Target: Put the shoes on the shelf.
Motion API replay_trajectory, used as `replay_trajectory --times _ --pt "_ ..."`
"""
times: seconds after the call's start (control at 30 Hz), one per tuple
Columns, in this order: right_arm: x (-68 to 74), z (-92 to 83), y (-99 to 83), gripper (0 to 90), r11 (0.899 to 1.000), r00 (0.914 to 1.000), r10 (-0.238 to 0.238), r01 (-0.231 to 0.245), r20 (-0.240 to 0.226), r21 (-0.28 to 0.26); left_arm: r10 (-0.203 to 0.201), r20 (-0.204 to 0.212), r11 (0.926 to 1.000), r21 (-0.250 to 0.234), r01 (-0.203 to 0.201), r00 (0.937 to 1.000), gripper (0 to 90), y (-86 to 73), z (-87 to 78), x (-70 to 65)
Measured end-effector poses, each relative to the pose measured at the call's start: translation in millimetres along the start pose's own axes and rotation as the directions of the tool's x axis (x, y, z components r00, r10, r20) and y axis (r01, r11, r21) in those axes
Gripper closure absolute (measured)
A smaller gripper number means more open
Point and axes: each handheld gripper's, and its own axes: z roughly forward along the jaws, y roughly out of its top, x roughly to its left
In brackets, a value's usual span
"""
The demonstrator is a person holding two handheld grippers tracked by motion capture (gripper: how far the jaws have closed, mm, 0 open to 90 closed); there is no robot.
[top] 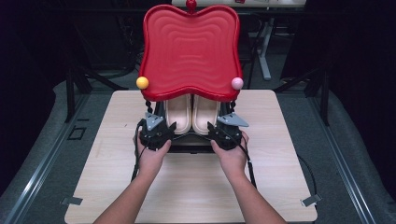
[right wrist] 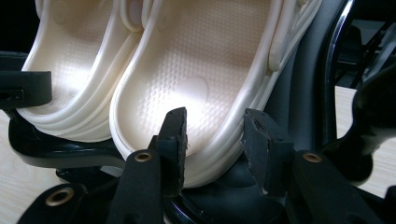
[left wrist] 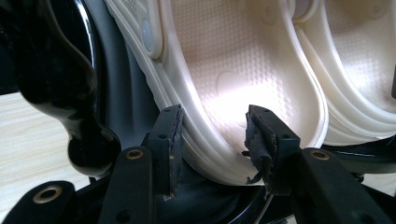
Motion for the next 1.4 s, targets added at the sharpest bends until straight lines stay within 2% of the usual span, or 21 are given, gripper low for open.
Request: replay_trajectory --times 0.53,0.83,1.17,1.4 --pt "0.5 0.9 0.3 59.4 1.0 1.0 -0.002 0.002 0.007 0.0 -0.018 0.02 0.9998 -0.001 0.018 0.9996 55.8 0.0 -1.3 3.2" --pt "0.2 -3.5 -1.9 58.8 1.0 1.0 0.007 -0.007 -0.005 -0.014 -0.024 0.041 0.9997 0.002 0.024 0.9989 52.1 -0.5 -5.9 3.3" --pt "6.6 -25.8 -7.9 57.4 0.997 0.998 -0.061 0.061 -0.014 -0.037 -0.01 0.069 0.9995 -0.029 0.012 0.9975 50.2 -9.5 -29.9 1.6" --pt "7.9 -47.7 -19.2 56.1 0.993 0.9939 -0.109 0.108 -0.016 -0.055 0.026 0.082 0.9993 -0.03 -0.024 0.9963 49.6 -22.1 -48.1 3.5"
